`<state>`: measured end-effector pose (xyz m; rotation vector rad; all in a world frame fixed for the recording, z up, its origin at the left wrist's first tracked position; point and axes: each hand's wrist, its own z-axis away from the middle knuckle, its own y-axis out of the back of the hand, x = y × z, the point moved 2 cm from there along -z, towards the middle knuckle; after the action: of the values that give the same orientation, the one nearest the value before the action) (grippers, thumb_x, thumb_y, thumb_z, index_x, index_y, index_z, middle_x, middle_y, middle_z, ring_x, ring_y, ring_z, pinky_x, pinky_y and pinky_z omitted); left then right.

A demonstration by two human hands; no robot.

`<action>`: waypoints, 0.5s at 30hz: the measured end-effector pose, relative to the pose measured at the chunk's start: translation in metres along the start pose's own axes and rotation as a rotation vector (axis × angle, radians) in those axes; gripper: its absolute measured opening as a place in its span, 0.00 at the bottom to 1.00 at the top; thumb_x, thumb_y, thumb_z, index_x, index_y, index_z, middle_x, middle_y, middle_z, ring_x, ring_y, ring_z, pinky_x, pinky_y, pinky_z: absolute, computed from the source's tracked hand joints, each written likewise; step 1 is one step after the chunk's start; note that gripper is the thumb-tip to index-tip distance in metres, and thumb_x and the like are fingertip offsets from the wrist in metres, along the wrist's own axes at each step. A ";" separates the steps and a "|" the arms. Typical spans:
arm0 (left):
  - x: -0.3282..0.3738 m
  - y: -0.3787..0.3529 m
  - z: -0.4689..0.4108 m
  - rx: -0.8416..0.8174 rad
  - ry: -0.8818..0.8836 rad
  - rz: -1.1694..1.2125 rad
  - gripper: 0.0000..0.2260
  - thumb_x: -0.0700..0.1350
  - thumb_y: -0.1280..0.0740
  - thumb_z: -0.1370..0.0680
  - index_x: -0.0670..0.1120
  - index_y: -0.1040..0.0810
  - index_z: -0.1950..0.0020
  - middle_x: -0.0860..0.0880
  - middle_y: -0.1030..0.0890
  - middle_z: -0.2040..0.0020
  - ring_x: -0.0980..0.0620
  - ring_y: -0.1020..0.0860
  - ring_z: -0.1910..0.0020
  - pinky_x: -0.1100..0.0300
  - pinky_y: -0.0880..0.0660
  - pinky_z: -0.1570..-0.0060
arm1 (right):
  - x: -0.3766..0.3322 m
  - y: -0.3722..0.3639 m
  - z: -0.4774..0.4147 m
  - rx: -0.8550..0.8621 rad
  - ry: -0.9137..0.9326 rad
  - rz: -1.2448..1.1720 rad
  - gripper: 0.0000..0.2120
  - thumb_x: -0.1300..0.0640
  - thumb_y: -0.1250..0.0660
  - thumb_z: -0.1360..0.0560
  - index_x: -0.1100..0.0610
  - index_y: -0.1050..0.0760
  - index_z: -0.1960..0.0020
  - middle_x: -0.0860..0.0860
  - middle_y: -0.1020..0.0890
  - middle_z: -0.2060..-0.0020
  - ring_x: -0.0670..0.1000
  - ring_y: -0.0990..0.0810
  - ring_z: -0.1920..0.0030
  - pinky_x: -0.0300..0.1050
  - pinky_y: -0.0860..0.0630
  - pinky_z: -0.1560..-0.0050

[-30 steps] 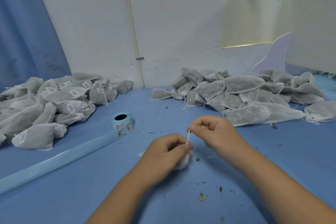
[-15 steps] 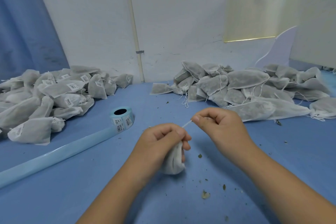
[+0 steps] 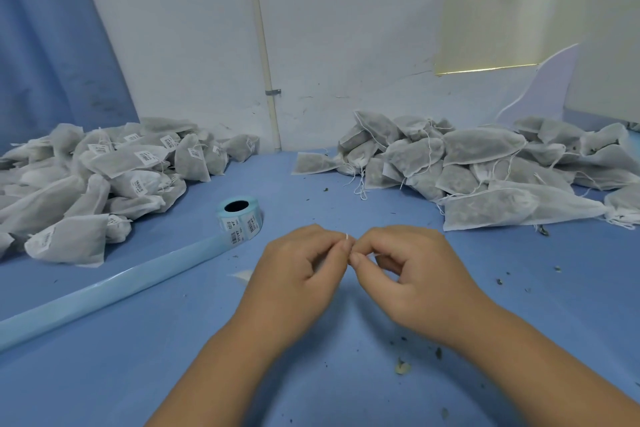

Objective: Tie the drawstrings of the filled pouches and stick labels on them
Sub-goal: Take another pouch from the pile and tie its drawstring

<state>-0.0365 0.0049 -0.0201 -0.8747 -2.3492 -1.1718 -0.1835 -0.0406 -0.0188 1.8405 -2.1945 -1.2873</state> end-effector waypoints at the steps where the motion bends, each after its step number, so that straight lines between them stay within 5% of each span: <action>1: -0.001 0.000 0.000 -0.032 -0.004 0.007 0.11 0.49 0.37 0.23 0.52 0.19 0.62 0.56 0.23 0.66 0.58 0.26 0.65 0.69 0.34 0.63 | 0.000 0.002 -0.001 0.024 -0.005 -0.014 0.06 0.56 0.34 0.29 0.52 0.22 0.65 0.45 0.27 0.74 0.44 0.30 0.71 0.32 0.38 0.68; 4: 0.000 -0.001 0.002 -0.109 0.019 0.053 0.10 0.51 0.36 0.24 0.61 0.23 0.66 0.63 0.22 0.67 0.63 0.26 0.67 0.71 0.34 0.64 | 0.003 0.006 -0.003 0.073 -0.051 -0.077 0.07 0.58 0.33 0.29 0.54 0.21 0.66 0.43 0.26 0.74 0.44 0.30 0.71 0.31 0.36 0.68; 8: 0.004 -0.003 0.004 -0.143 0.116 0.185 0.09 0.50 0.36 0.28 0.55 0.21 0.68 0.54 0.21 0.69 0.59 0.25 0.69 0.66 0.29 0.66 | 0.006 0.003 -0.003 0.023 -0.152 -0.204 0.10 0.62 0.31 0.26 0.53 0.21 0.65 0.41 0.32 0.79 0.44 0.34 0.75 0.32 0.37 0.71; 15: 0.006 0.008 -0.001 -0.179 0.398 0.971 0.08 0.46 0.34 0.33 0.45 0.24 0.71 0.46 0.27 0.73 0.48 0.24 0.71 0.61 0.26 0.66 | 0.010 -0.001 -0.005 0.007 -0.332 -0.389 0.09 0.56 0.31 0.26 0.53 0.20 0.65 0.45 0.34 0.77 0.43 0.38 0.75 0.32 0.39 0.74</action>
<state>-0.0354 0.0096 -0.0117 -1.4382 -1.2278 -0.9805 -0.1840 -0.0516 -0.0210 2.2848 -2.0360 -1.7674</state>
